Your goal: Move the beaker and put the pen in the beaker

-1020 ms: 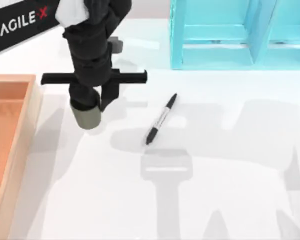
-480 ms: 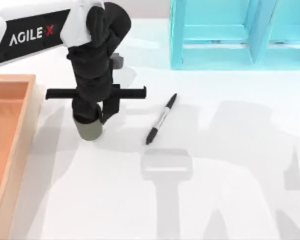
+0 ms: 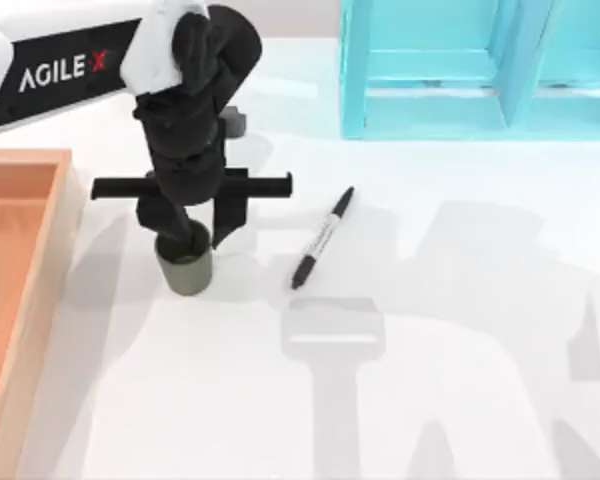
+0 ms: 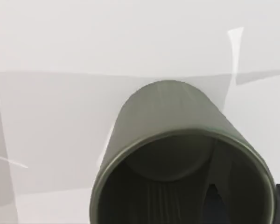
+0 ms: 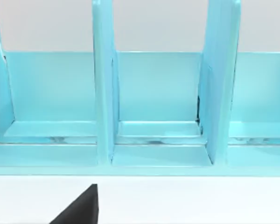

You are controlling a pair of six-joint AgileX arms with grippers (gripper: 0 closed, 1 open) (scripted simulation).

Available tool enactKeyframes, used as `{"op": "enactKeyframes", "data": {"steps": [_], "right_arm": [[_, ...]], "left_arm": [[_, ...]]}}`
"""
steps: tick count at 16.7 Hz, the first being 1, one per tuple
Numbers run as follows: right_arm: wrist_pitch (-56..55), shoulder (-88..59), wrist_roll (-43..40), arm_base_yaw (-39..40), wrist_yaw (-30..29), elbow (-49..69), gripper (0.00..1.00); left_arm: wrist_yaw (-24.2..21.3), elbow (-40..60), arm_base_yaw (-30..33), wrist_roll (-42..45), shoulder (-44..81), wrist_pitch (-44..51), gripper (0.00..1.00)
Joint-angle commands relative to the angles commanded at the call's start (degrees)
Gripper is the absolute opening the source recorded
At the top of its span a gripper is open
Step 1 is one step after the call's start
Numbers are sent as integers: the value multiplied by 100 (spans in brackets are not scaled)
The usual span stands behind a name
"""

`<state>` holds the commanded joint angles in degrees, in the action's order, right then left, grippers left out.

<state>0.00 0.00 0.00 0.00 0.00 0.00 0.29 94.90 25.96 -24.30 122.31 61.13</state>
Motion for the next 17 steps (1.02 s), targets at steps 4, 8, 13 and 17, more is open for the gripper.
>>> {"op": "enactKeyframes", "data": {"steps": [4,8,13,17], "right_arm": [[0,0,0,0,0,0,100],[0,0,0,0,0,0,100],[0,0,0,0,0,0,100],[0,0,0,0,0,0,100]], "left_arm": [[0,0,0,0,0,0,83],[0,0,0,0,0,0,100],[0,0,0,0,0,0,100],[-4,88,16,-7,17,82,100]]}}
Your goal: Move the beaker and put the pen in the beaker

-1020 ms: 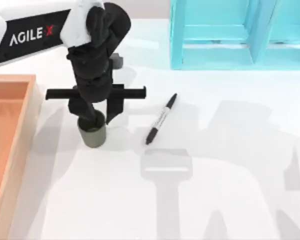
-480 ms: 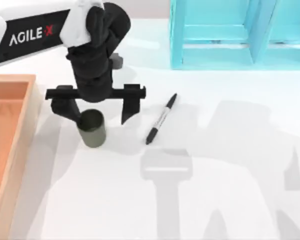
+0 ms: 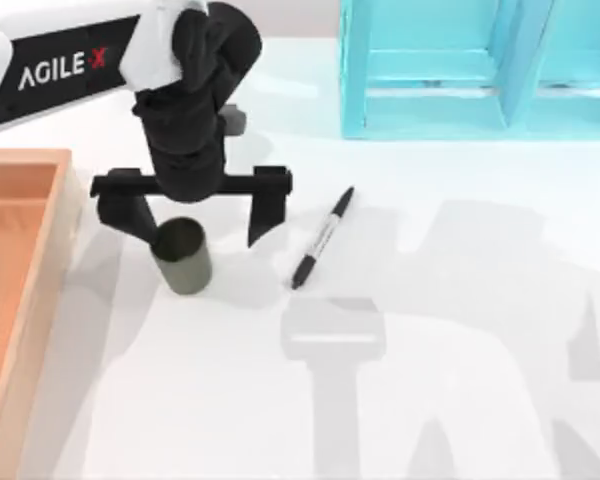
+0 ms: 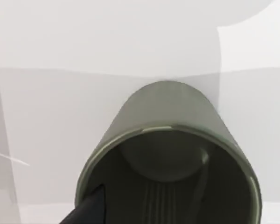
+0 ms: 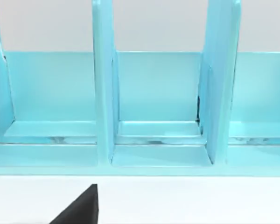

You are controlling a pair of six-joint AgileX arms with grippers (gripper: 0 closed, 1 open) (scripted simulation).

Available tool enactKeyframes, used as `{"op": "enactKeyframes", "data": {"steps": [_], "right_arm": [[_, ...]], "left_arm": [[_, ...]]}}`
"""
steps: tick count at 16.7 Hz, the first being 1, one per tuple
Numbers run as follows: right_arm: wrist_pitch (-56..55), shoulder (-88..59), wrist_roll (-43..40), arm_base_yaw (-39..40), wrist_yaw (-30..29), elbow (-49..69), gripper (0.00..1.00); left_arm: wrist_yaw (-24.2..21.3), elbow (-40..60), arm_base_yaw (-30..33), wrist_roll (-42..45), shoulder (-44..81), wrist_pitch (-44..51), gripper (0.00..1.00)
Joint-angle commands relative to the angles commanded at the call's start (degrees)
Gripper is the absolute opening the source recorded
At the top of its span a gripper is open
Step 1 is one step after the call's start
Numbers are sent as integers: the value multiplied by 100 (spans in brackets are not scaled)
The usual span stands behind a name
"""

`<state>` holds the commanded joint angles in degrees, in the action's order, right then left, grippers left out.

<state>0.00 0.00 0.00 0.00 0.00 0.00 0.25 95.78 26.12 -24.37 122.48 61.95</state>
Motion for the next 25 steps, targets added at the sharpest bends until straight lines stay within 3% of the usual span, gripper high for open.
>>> {"op": "enactKeyframes", "data": {"steps": [13,20,25], "right_arm": [[0,0,0,0,0,0,100],[0,0,0,0,0,0,100],[0,0,0,0,0,0,100]], "left_arm": [[-2,3802,32,-21,318,3474,100],[60,3917,97,26,398,3486,100],[668,4000,922,557,1401,2583,100]]}}
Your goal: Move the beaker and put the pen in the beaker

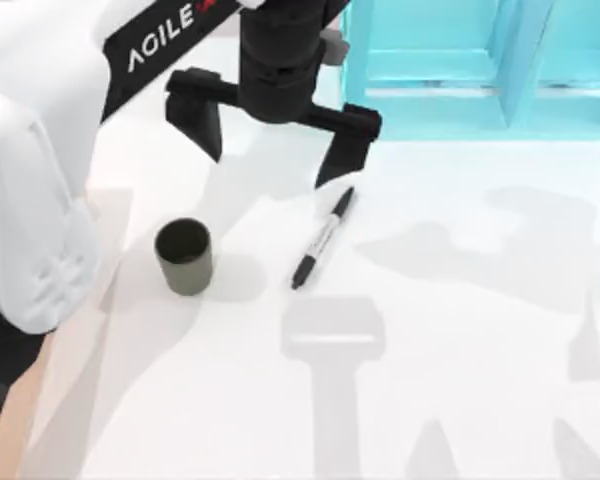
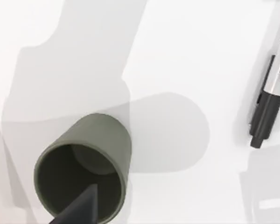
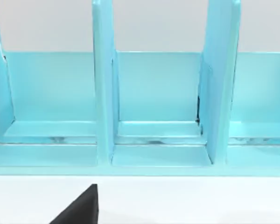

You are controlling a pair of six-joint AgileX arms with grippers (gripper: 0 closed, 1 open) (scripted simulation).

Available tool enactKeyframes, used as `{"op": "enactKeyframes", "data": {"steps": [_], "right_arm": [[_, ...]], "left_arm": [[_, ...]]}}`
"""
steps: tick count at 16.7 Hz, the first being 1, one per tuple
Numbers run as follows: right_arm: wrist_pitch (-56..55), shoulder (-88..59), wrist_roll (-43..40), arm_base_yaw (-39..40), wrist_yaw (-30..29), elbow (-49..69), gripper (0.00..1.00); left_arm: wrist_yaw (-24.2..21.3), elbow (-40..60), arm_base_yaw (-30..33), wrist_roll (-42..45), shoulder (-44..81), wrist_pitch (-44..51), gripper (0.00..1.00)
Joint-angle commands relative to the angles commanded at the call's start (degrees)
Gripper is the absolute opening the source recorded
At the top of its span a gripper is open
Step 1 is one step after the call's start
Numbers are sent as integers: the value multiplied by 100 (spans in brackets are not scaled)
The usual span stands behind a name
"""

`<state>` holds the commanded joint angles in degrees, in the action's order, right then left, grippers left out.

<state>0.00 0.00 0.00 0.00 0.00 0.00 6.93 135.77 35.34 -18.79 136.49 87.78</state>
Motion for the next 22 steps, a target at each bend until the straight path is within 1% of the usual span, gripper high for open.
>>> {"op": "enactKeyframes", "data": {"steps": [3,5,11,14,19,22], "right_arm": [[0,0,0,0,0,0,100],[0,0,0,0,0,0,100],[0,0,0,0,0,0,100],[0,0,0,0,0,0,100],[0,0,0,0,0,0,100],[0,0,0,0,0,0,100]], "left_arm": [[397,23,541,363,606,-635,100],[530,32,712,479,782,-814,100],[524,-45,694,492,800,-899,100],[533,-412,643,566,876,-1371,100],[523,-1235,504,707,1084,-2436,100],[520,-1497,460,753,1155,-2776,100]]}}
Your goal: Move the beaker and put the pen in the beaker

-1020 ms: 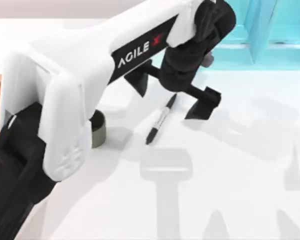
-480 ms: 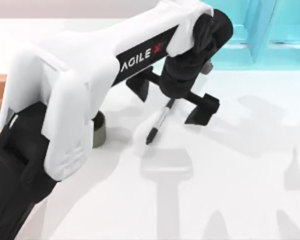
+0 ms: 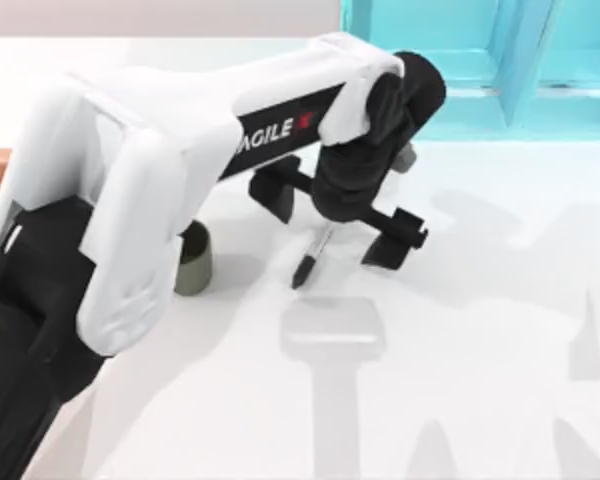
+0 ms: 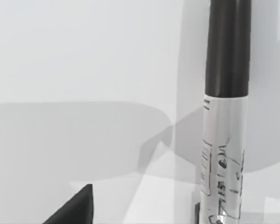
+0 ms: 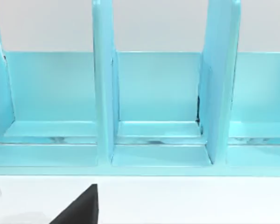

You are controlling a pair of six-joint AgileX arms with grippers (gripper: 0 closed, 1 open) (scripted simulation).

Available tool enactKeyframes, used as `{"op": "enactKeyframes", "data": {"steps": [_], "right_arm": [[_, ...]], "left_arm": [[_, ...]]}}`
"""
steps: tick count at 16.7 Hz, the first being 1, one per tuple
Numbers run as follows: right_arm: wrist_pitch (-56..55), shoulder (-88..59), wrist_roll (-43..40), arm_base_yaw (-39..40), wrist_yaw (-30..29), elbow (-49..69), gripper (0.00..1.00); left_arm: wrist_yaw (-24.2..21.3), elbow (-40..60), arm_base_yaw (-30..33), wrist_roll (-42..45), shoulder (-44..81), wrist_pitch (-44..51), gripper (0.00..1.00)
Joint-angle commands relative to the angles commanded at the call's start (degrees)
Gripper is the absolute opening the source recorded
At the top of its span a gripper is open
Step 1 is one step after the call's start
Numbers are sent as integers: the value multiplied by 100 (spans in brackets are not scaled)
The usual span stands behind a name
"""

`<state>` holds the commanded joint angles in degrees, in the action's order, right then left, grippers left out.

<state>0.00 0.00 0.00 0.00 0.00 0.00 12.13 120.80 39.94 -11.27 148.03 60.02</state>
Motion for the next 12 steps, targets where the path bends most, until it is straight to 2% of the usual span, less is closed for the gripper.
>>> {"op": "enactKeyframes", "data": {"steps": [4,12], "right_arm": [[0,0,0,0,0,0,100],[0,0,0,0,0,0,100]], "left_arm": [[0,-5,-1,1,1,-6,100],[0,-5,-1,1,1,-6,40]]}}
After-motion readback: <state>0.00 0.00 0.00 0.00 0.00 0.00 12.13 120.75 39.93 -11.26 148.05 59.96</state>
